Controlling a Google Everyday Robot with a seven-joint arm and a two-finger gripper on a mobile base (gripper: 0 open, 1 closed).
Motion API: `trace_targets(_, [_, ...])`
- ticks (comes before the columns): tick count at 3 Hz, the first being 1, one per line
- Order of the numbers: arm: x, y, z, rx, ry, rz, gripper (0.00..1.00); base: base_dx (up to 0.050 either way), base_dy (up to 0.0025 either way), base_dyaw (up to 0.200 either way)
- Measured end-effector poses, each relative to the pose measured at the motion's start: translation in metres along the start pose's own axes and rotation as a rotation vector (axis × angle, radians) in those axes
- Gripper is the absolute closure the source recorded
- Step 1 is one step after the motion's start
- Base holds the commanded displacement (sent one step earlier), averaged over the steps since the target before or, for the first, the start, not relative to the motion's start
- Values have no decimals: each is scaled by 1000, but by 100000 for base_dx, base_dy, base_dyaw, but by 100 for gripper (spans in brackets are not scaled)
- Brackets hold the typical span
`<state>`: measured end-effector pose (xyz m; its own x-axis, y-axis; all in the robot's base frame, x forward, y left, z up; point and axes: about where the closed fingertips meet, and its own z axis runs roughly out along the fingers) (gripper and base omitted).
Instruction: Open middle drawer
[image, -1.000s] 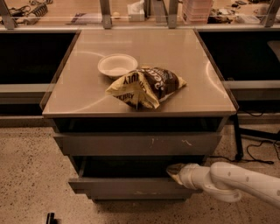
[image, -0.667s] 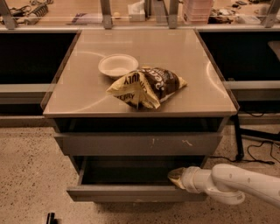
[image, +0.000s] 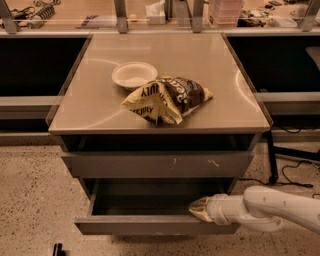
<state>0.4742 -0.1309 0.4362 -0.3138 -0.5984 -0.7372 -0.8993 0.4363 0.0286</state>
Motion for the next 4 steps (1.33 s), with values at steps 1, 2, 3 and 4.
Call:
trace_targets(1, [0, 0, 0, 0, 0, 0, 100, 0, 0, 0])
trace_targets(2, [-1, 18, 11, -75, -19, -19, 100, 0, 0, 0])
trace_targets(3, [-4, 44, 16, -133, -50, -17, 100, 0, 0, 0])
trace_targets(4, [-6, 44, 14, -133, -50, -17, 100, 0, 0, 0])
